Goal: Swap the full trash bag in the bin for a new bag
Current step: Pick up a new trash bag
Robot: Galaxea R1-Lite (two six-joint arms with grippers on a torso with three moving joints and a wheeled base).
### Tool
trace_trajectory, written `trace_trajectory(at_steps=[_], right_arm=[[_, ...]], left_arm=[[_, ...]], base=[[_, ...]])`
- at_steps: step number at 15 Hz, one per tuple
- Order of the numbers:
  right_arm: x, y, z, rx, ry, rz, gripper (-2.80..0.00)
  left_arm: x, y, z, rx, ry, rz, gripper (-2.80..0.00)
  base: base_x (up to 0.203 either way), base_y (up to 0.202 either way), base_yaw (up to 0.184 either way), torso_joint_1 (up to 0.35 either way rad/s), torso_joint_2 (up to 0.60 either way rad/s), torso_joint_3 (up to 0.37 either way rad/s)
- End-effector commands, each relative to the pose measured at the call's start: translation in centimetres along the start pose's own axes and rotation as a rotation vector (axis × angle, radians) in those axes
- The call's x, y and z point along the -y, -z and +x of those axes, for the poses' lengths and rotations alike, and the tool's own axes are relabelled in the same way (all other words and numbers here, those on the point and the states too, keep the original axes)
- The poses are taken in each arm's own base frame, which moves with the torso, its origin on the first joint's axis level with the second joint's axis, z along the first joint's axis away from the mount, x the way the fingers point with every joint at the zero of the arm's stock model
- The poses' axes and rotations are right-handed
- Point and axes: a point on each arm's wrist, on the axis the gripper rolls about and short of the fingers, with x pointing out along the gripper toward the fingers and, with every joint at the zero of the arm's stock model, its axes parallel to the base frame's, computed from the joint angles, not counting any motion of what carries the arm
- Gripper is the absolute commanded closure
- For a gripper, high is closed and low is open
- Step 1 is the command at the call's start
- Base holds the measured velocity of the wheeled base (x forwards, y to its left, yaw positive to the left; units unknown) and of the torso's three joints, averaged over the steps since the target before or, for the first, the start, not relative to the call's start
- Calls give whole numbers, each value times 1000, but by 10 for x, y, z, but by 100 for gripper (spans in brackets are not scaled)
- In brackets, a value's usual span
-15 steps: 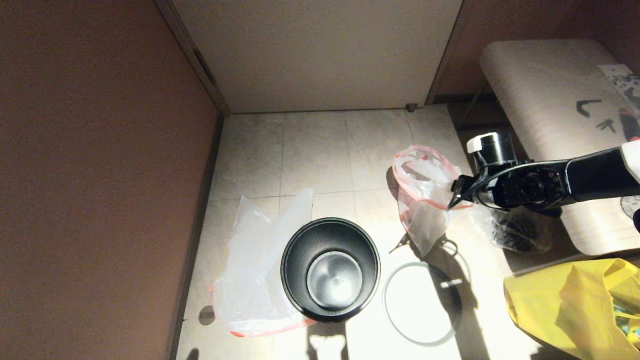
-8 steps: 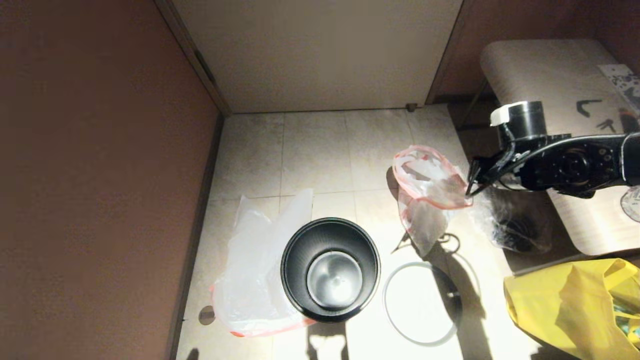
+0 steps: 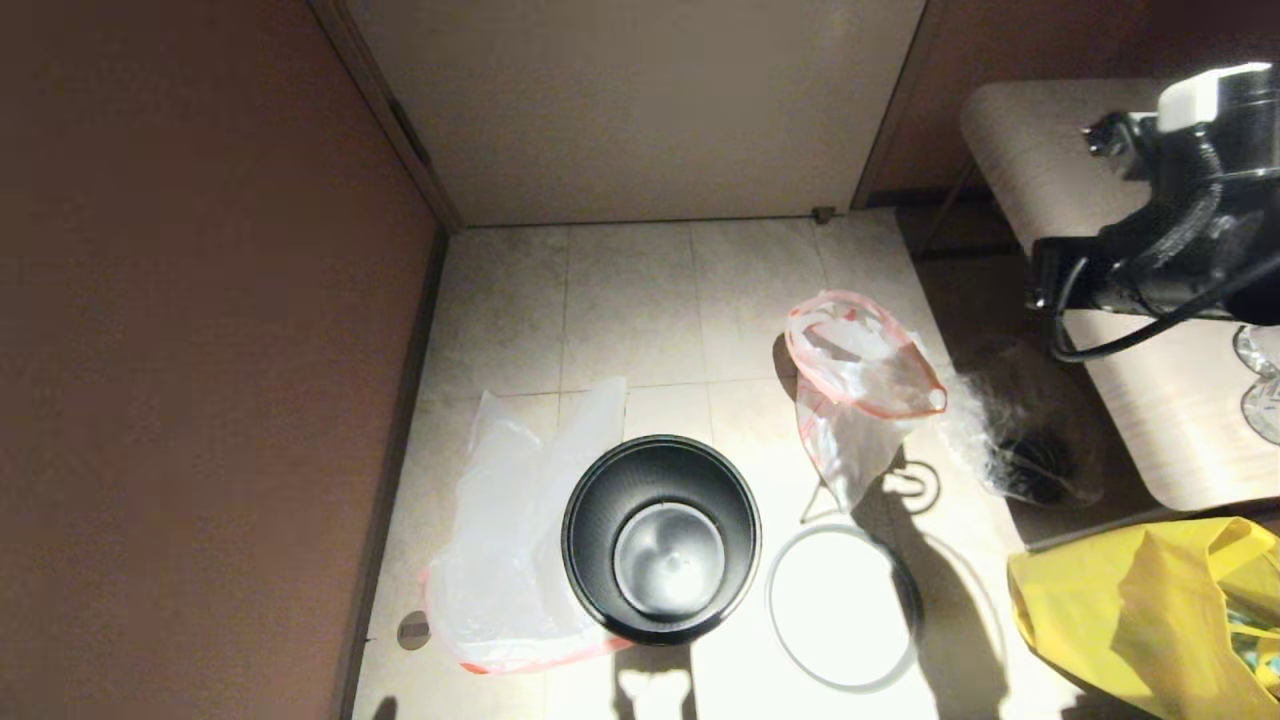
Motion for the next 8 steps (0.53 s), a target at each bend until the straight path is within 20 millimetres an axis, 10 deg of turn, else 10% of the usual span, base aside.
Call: trace_trajectory(at_steps=[1,8], right_arm=[[20,-14,-50,78,-10,34,0],[83,4,-186,198,-34,87,0]], left_arm=[[0,0,0,-2,-1,-1,0],[0,0,0,-2,-1,-1,0]], base=[[0,0,0,0,0,0],[0,0,0,0,0,0]])
